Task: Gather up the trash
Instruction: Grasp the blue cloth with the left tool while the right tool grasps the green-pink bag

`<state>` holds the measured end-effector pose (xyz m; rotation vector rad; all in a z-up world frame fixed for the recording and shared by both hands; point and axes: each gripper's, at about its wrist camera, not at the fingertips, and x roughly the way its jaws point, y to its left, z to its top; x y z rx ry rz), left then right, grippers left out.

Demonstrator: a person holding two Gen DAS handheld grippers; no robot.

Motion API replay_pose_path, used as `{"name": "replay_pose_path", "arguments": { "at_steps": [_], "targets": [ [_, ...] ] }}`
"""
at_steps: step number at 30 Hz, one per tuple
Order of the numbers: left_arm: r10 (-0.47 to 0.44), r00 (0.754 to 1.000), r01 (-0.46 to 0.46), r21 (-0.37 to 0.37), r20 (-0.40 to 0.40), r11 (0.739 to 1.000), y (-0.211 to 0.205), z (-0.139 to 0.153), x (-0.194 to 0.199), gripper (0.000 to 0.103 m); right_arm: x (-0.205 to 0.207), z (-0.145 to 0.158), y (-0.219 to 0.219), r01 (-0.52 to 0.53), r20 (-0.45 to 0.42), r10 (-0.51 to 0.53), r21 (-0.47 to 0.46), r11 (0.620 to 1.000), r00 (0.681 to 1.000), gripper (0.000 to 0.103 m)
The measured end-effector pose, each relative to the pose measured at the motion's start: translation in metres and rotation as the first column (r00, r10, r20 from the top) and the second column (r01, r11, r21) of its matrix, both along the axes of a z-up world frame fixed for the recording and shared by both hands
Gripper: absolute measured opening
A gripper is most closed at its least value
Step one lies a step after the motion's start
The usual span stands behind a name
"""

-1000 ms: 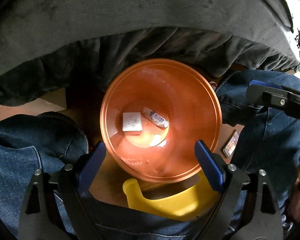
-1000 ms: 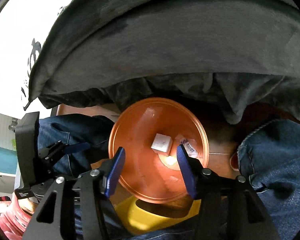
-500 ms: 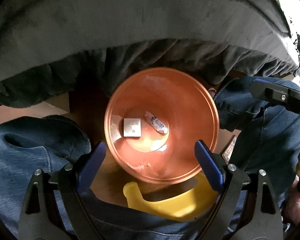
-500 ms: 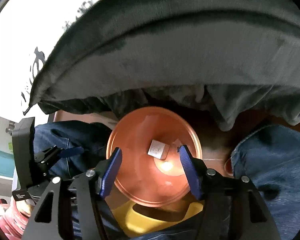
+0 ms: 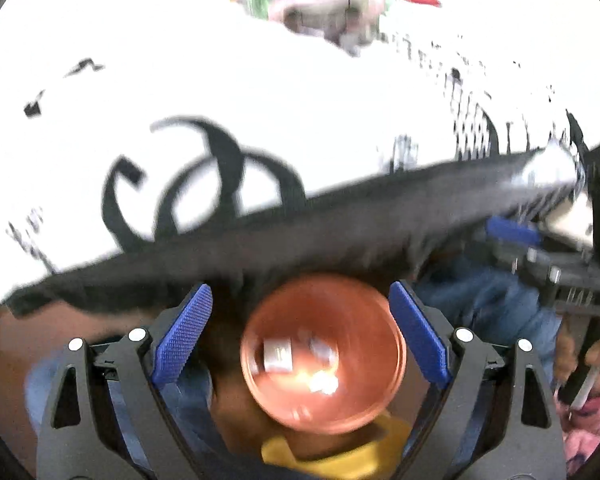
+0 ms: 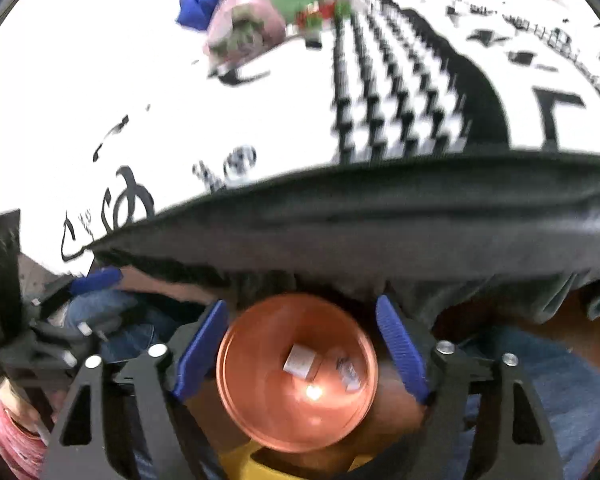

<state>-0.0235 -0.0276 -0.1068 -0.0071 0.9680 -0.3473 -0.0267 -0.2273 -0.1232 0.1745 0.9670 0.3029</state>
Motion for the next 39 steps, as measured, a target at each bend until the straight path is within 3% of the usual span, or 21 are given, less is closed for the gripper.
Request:
{"name": "replay_pose_path", "arguments": {
  "at_steps": [4, 7, 11, 15, 19, 22, 24, 25, 26, 29, 31, 35, 39],
  "targets": [
    [0.036, 0.996, -0.030, -0.073, 0.084, 0.997, 0.005, 0.038, 0.026, 0.092, -0.003, 0.015, -0.009, 0.032, 0.060, -0.032, -0.004, 0.999, 0.998, 0.085],
    [0.040, 0.996, -0.026, -0.175, 0.076, 0.984, 0.002, 0.060, 0.054, 0.092, -0.004, 0.016, -0.014, 0.050, 0.066, -0.051, 0.011, 0.999, 0.997, 0.085],
    [0.078, 0.997, -0.066, -0.352, 0.022, 0.934, 0.002, 0.078, 0.093, 0.092, -0.008, 0.013, -0.019, 0.061, 0.058, -0.062, 0.021, 0.998, 0.996, 0.085],
    [0.160, 0.987, -0.141, -0.455, 0.003, 0.879, 0.001, 0.098, 0.139, 0.092, -0.013, 0.010, -0.023, 0.060, 0.050, -0.061, 0.026, 0.998, 0.997, 0.085],
    [0.228, 0.973, -0.202, -0.408, 0.017, 0.890, -0.009, 0.113, 0.197, 0.092, -0.015, 0.009, -0.022, 0.051, 0.044, -0.053, 0.045, 0.998, 0.998, 0.085],
    [0.225, 0.974, -0.219, -0.415, -0.033, 0.883, -0.019, 0.108, 0.237, 0.092, -0.015, 0.007, -0.018, 0.037, 0.042, -0.039, 0.050, 0.998, 0.998, 0.085],
    [0.253, 0.965, -0.262, -0.377, -0.077, 0.888, -0.023, 0.100, 0.257, 0.092, -0.015, 0.006, -0.017, 0.032, 0.037, -0.034, 0.056, 0.998, 0.999, 0.085],
    [0.259, 0.962, -0.274, -0.375, -0.091, 0.886, -0.025, 0.096, 0.264, 0.084, -0.015, 0.006, -0.018, 0.032, 0.035, -0.034, 0.058, 0.998, 0.999, 0.085],
    [0.262, 0.960, -0.280, -0.365, -0.098, 0.888, -0.026, 0.092, 0.268, 0.068, -0.015, 0.005, -0.019, 0.033, 0.033, -0.035, 0.058, 0.998, 0.999, 0.085],
    [0.264, 0.962, -0.273, -0.333, -0.070, 0.903, -0.027, 0.091, 0.265, 0.054, -0.014, 0.003, -0.022, 0.035, 0.026, -0.037, 0.060, 0.998, 0.999, 0.085],
    [0.263, 0.963, -0.268, -0.348, -0.064, 0.898, -0.023, 0.094, 0.260, 0.051, -0.013, 0.003, -0.024, 0.037, 0.023, -0.039, 0.062, 0.997, 0.999, 0.085],
    [0.252, 0.967, -0.249, -0.407, -0.047, 0.879, -0.009, 0.104, 0.244, 0.049, -0.011, 0.006, -0.024, 0.039, 0.028, -0.041, 0.061, 0.997, 0.999, 0.085],
    [0.227, 0.974, -0.198, -0.422, 0.017, 0.885, 0.003, 0.120, 0.215, 0.049, -0.009, 0.014, -0.019, 0.025, 0.046, -0.028, 0.048, 0.999, 0.999, 0.085]
  ]
}}
